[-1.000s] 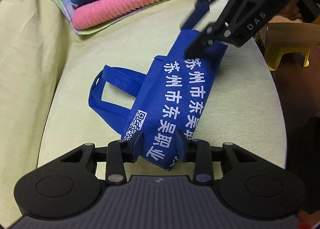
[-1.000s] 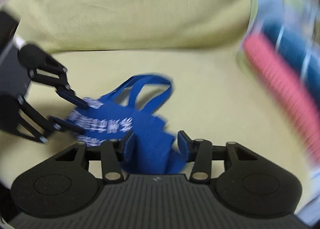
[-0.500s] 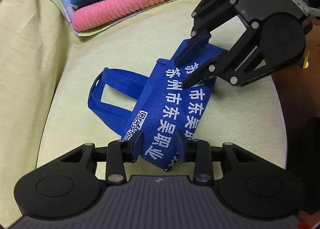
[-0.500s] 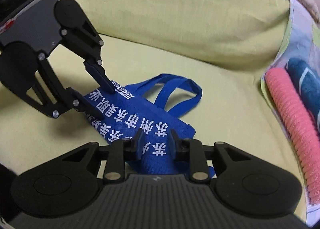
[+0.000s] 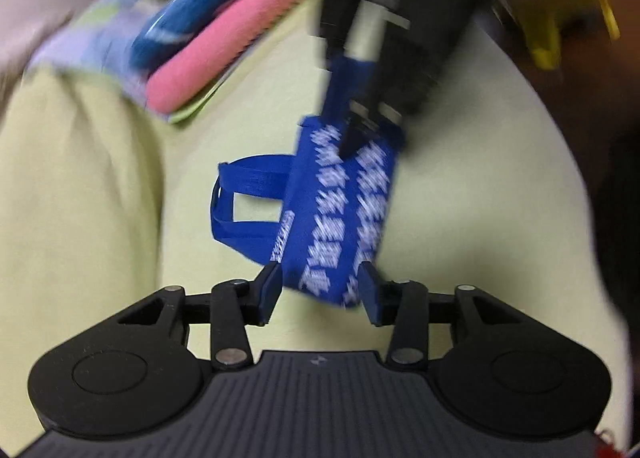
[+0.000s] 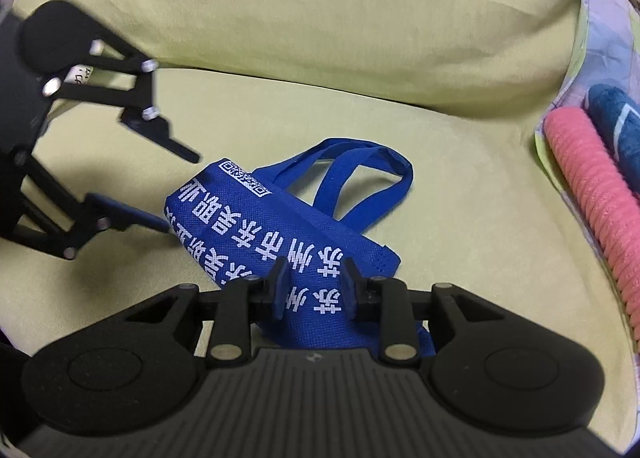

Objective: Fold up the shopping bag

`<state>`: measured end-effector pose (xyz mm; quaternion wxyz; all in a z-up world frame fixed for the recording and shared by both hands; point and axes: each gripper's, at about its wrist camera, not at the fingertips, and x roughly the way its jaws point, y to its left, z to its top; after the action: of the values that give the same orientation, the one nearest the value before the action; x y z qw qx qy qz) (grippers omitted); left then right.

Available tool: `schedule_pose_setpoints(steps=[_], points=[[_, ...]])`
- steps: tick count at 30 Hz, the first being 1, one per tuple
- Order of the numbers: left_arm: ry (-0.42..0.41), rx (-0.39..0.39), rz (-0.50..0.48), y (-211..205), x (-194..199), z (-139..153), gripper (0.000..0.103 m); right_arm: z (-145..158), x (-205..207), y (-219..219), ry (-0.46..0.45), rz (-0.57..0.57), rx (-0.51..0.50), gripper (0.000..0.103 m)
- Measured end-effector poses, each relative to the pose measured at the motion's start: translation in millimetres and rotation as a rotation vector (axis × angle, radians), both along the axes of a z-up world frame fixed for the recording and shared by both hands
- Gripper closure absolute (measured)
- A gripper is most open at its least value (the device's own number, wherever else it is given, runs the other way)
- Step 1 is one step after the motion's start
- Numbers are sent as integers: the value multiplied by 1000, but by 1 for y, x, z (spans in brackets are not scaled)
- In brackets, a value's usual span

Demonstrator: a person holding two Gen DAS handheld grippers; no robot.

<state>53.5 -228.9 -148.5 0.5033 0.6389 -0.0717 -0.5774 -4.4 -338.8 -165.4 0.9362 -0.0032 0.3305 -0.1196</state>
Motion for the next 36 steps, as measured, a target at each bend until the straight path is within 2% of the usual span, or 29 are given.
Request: schedule_pose_setpoints(steps=[4,8,10,15,18,20,21,23,26,28,31,33,35,36], points=[[-172,0,-82,8,-5,-23,53,0,-2,-10,-9,30,43,77],[-285,-8,-147,1,-5,-45,53,2,-1,-22,-7,58,107,77],[-313,0,-170,-3,-5,-50,53,3,-1,-27,-8,70,131,77],[-206,56,-147,-17,7,-40,57,3,-2,-32,-18,89,154,77],[-138,99,-138,-25,15,-31,58,2,-3,-26,-36,101,110,76],[-93,128,-131,-31,20,-26,58,3,-7,-19,-51,127,52,71],[-70,142,-128,-33,23,-23,58,5,-10,-17,-60,138,28,61],[-34,163,-123,-37,27,-19,58,8,-19,-12,-80,173,-17,49],[-20,159,-118,-36,27,-19,58,8,-37,-1,-71,283,-131,41],[-12,153,-116,-36,29,-19,58,-1,-47,10,-40,359,-282,40],[6,149,-112,-37,31,-18,58,-25,-54,25,-5,431,-594,42],[14,151,-111,-37,31,-17,58,-41,-54,31,2,481,-775,48],[25,151,-106,-37,32,-15,58,-47,-51,33,-20,512,-838,50],[37,147,-96,-38,32,-14,58,-48,-47,33,-24,512,-846,58]])
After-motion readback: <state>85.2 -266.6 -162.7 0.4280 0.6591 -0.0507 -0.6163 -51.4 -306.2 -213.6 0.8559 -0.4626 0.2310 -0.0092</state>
